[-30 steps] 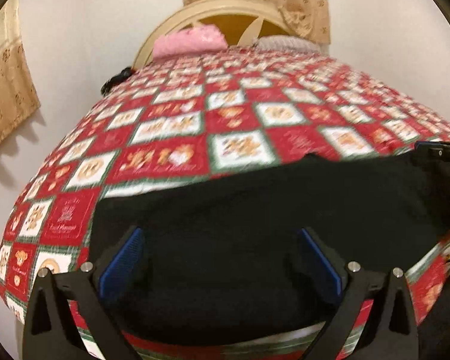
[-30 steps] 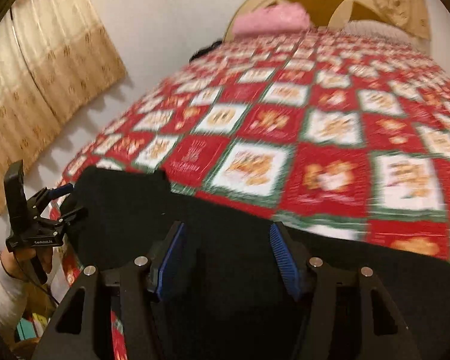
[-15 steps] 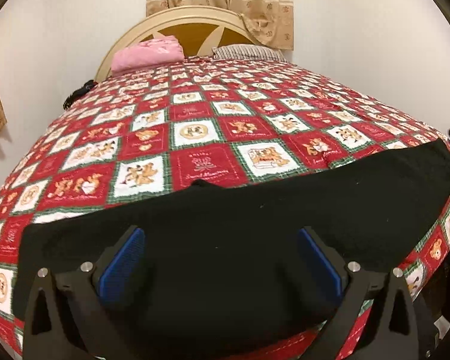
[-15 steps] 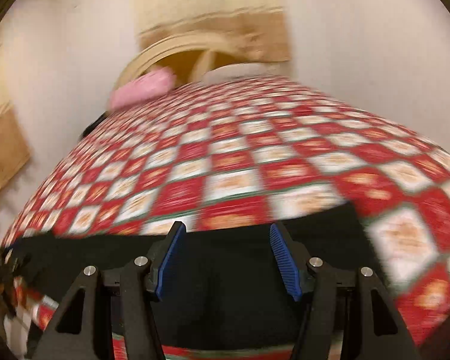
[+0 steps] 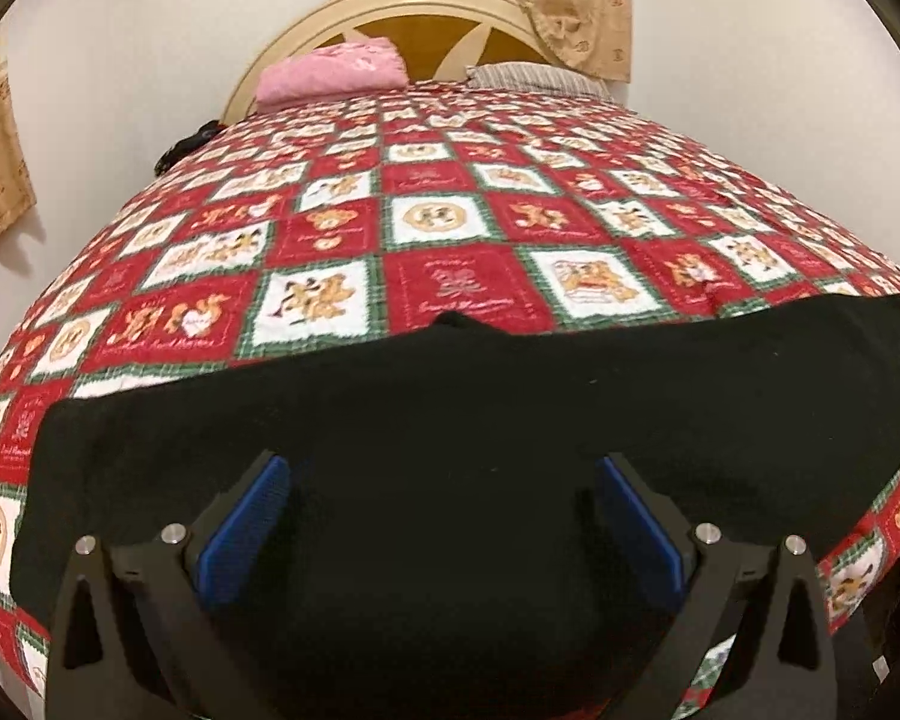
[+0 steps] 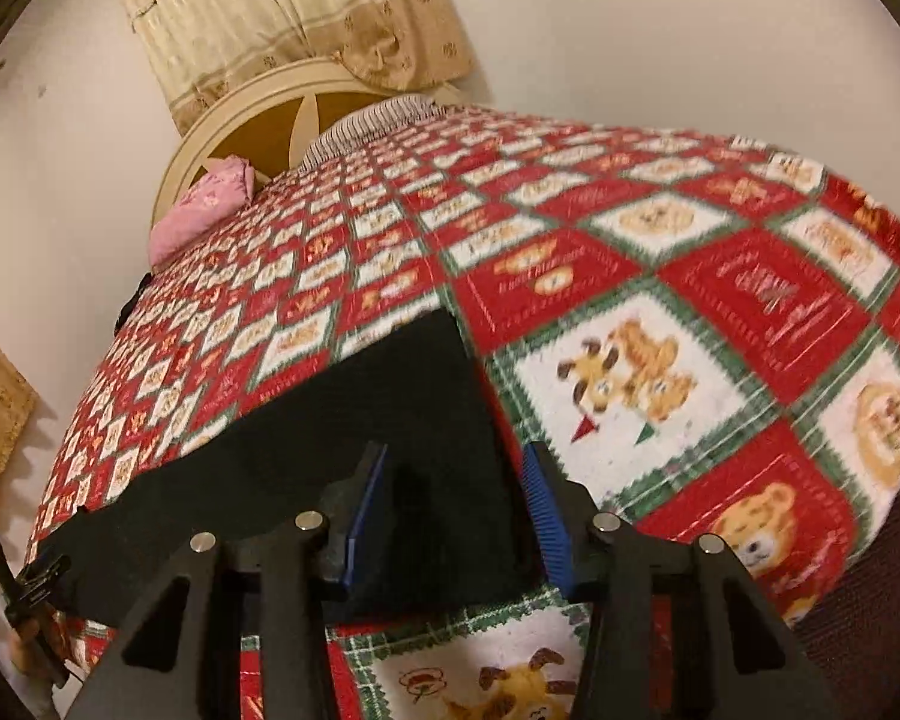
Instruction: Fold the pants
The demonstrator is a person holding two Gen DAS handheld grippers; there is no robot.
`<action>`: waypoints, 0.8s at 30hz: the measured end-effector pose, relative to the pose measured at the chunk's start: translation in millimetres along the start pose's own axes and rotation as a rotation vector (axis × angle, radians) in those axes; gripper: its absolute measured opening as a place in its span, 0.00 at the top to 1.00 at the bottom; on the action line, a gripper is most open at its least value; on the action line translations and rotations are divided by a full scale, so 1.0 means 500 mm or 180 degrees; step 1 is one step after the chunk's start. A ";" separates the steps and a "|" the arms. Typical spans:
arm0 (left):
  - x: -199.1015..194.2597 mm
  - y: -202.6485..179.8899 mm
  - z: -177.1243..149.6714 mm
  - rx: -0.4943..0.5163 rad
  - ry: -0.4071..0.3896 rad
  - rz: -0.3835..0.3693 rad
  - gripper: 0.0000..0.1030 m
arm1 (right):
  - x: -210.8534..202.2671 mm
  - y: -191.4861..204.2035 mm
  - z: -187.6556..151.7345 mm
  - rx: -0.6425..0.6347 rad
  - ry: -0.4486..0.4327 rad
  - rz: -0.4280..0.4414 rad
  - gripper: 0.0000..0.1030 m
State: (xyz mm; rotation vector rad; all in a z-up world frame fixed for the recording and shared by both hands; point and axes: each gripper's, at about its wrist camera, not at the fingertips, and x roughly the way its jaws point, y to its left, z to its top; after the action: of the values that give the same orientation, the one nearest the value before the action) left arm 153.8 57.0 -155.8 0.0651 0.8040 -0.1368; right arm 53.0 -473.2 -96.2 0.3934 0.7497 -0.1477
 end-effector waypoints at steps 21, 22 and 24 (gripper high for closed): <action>0.007 0.027 -0.020 -0.0209 -0.0003 -0.0220 0.00 | -0.024 -0.016 -0.009 0.0411 -0.0222 0.0423 0.87; 0.007 0.027 -0.020 -0.0216 -0.0010 -0.0228 0.00 | -0.039 0.004 -0.010 0.0326 -0.0276 0.0376 0.87; 0.006 0.028 -0.020 -0.0226 -0.0024 -0.0246 0.00 | -0.073 0.057 -0.006 0.0096 -0.0387 0.0351 0.87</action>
State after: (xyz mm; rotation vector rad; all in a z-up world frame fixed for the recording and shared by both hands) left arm 150.5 71.9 -164.7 -0.0335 0.8034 -0.1814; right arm 32.3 -446.3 -64.5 0.4495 0.6051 -0.0787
